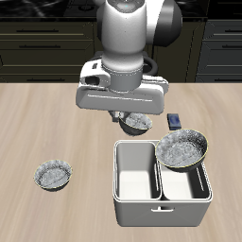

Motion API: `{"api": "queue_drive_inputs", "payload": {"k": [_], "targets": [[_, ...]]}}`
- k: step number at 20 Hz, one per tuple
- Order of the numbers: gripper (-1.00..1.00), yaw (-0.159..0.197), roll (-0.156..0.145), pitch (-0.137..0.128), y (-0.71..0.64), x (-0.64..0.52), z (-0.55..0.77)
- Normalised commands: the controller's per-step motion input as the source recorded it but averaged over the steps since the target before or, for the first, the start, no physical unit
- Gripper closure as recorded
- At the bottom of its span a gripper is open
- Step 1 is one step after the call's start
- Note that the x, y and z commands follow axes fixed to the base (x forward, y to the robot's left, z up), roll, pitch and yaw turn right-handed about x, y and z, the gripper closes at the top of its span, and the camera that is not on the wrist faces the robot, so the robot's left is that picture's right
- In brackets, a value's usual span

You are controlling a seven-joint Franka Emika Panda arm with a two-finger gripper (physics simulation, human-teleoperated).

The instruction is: Place the largest bowl in the left side of the drainer and place the smallest bowl in the right side

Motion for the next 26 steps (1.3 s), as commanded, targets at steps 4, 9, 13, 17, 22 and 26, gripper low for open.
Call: {"api": "queue_drive_inputs", "payload": {"k": [4, 9, 13, 17, 22, 26], "targets": [[1.00, 0.011, -0.032, 0.013, -0.14, 0.03, -0.08], [1.00, 0.020, -0.009, 0.017, -0.07, -0.02, -0.13], [-1.00, 0.083, -0.040, 0.055, -0.02, 0.00, -0.22], [-1.00, 0.013, 0.012, 0.015, -0.01, 0.03, -0.17], [-1.00, 0.018, 0.013, -0.001, 0.06, -0.04, 0.02], [-1.00, 0.010, 0.022, -0.016, 0.12, -0.08, 0.12]]}}
